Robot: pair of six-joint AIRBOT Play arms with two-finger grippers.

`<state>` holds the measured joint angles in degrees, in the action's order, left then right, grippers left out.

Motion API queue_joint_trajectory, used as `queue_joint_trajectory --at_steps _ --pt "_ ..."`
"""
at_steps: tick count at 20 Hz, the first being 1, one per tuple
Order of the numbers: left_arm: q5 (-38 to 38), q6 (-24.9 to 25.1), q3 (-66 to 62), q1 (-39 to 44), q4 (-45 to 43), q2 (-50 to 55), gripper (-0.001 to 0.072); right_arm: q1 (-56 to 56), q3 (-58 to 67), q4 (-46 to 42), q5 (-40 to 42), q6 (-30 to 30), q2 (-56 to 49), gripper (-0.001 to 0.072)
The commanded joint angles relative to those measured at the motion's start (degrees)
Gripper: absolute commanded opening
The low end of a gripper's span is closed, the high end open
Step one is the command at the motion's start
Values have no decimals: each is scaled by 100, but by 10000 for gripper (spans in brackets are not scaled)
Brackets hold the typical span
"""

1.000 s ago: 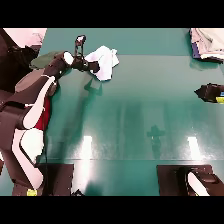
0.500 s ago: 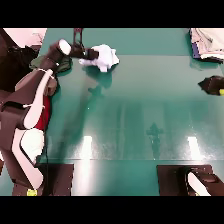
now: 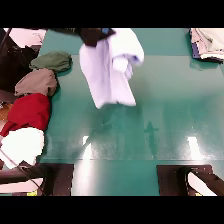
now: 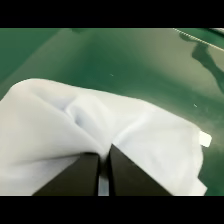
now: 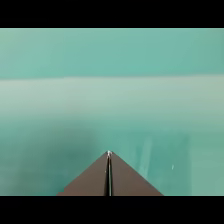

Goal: Fold the shirts.

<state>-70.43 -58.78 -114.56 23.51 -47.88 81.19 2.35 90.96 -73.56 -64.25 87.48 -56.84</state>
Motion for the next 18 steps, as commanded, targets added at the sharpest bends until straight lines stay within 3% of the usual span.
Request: queue_joint_trajectory --at_steps 1,4,5,6,7,10,11,12,13,18 --pt "-686 4 1019 330 -251 -487 23 -4 551 0 -321 -17 -98 18" --pt "269 -468 2310 275 -798 -361 24 -4 741 0 -828 -20 -92 17" --pt "535 -649 2566 219 -933 -229 155 -2 732 7 -905 -20 -85 17" --pt "678 -885 2684 133 -1012 -66 473 -2 730 2 -999 -22 -85 18" --pt "636 -1298 2688 -28 -1045 76 676 -2 730 2 -1104 -46 -85 17" --pt "-243 -1882 2549 -758 -1001 94 670 -7 723 -2 -1213 -107 -92 18" --pt "-772 -1926 2575 -999 -1001 39 605 -7 699 0 -1176 -166 -92 17" --pt "-1150 -1928 2761 -1117 -1001 -79 607 -9 669 -4 -1178 -166 -85 17" --pt "-1165 -1928 3128 -1110 -1001 -271 607 -9 632 -7 -1180 -166 -79 17" --pt "168 -2079 5635 -463 -1003 -1047 608 -7 247 7 -1128 -166 -59 17"
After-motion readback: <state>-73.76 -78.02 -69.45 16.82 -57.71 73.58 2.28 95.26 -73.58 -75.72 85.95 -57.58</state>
